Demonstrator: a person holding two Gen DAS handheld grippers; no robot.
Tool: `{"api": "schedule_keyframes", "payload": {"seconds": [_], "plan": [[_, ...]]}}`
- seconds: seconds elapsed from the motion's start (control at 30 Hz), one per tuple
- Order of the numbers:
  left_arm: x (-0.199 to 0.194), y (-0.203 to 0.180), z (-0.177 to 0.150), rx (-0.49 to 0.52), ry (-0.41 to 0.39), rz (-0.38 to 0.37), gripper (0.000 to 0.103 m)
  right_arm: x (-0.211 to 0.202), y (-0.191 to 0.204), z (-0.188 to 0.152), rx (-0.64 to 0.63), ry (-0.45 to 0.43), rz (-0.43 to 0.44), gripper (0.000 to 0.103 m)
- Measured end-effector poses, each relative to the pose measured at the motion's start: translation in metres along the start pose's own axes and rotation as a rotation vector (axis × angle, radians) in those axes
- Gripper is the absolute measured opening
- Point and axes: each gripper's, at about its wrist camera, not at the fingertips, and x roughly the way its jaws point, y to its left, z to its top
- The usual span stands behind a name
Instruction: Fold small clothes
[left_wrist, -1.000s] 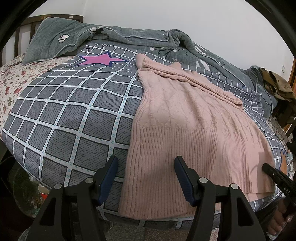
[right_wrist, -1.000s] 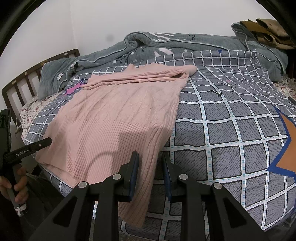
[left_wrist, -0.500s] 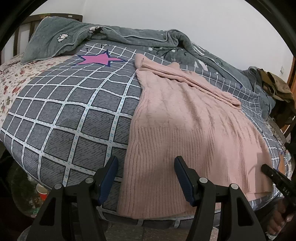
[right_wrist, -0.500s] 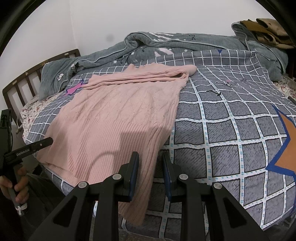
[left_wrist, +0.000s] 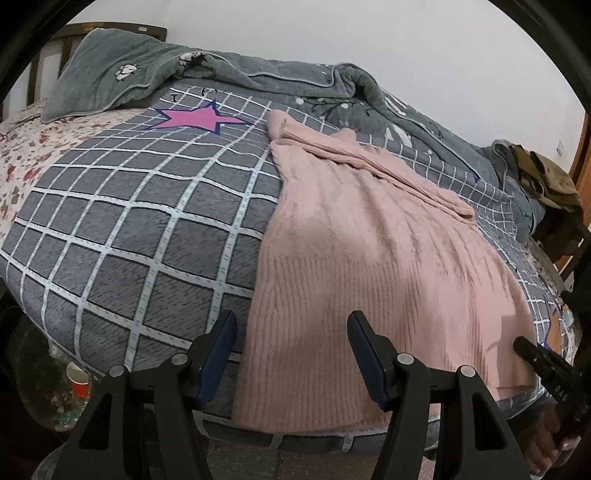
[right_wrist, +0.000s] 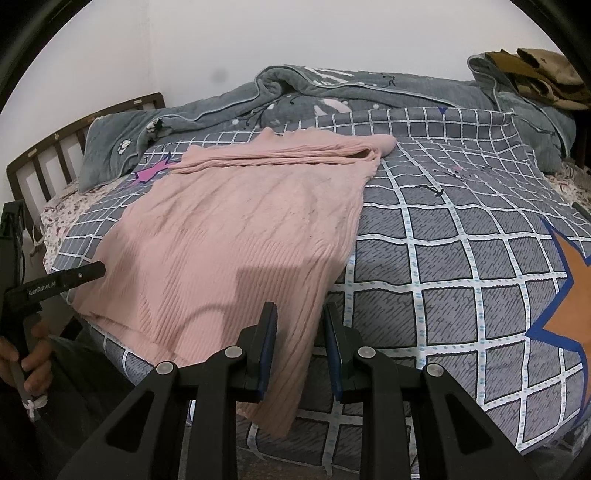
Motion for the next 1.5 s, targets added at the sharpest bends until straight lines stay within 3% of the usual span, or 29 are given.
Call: {"api": "schedule_keyframes", "payload": {"seconds": [0.47,0.67,0.83,1.0,1.17,1.3,1.5], "plan": [[0.003,0.006,0.0,-0.033,0.047,-0.077,0.054,0.0,0.0,-0.003,0.01,0.013,0.003,0.025],[0.004,0.014,0.001,-0.091,0.051,-0.119,0.052,-0.001,-0.003,-0.003,0.017,0.018,0.003,0.025],[0.004,0.022,0.001,-0.132,0.054,-0.114,0.035,0.0,-0.005,-0.004,0.022,0.023,0.013,0.025],[0.003,0.027,0.001,-0.158,0.062,-0.144,0.035,0.003,-0.004,-0.004,0.024,0.035,0.019,0.025],[0.004,0.023,0.001,-0.137,0.052,-0.115,0.034,0.005,0.0,-0.005,0.011,0.046,0.024,0.025],[0.006,0.022,0.0,-0.133,0.062,-0.098,0.015,0.004,-0.001,-0.01,0.03,0.053,0.038,0.025],[0.007,0.032,-0.001,-0.198,0.078,-0.135,0.014,0.007,-0.003,-0.013,0.048,0.067,0.048,0.025]]}}
